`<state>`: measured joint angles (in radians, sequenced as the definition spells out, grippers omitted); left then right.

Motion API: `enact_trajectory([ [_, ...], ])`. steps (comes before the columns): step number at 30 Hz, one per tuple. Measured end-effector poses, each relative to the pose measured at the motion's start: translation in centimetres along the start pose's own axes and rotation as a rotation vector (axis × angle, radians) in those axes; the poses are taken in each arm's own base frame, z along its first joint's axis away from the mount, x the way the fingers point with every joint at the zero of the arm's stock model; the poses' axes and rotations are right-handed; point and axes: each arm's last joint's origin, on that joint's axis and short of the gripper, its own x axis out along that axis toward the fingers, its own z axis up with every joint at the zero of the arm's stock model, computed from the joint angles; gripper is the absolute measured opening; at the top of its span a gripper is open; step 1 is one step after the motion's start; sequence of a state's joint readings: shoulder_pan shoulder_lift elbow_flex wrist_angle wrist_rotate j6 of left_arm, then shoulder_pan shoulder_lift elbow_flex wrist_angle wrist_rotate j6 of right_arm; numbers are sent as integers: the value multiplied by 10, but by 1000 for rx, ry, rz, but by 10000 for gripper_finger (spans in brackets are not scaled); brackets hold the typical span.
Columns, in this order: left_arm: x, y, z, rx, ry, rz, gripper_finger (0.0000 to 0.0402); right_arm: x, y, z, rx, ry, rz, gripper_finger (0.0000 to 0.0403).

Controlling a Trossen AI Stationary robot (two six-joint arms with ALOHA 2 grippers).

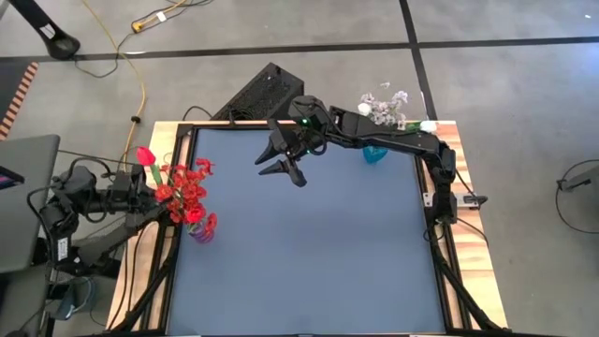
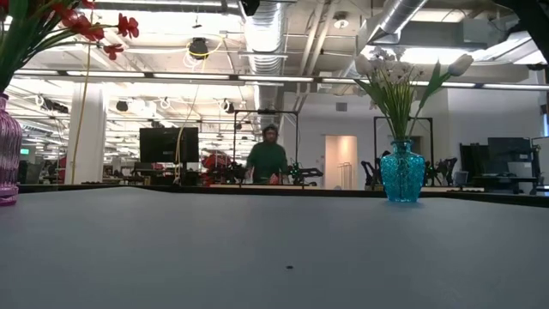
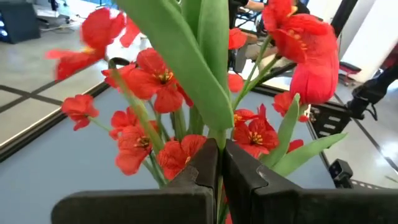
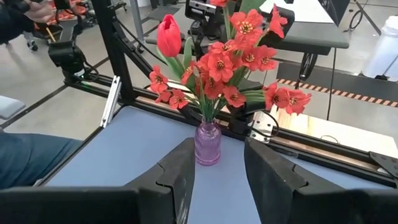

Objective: Sort flowers into vase by color
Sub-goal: Put the red flower into the purple vase

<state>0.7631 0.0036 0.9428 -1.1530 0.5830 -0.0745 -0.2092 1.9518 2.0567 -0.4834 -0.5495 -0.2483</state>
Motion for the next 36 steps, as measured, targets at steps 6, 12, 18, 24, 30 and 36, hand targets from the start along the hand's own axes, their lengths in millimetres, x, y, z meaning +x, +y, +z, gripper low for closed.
enact_trajectory([
  [6,5,-8,-3,6,6,-25,0,0,0,-1,-9,11,2,166],
  [12,10,-13,-6,38,18,14,0,0,0,-1,-17,9,2,166],
  [18,12,-14,-4,49,2,25,0,0,0,-1,-17,8,2,166],
  [24,13,-15,-7,37,21,22,0,0,0,-1,-17,8,1,166],
  [30,13,-16,-15,25,81,19,0,0,0,-1,-17,8,2,166],
  [36,12,-16,-19,19,115,17,0,0,0,-1,-17,8,2,166],
])
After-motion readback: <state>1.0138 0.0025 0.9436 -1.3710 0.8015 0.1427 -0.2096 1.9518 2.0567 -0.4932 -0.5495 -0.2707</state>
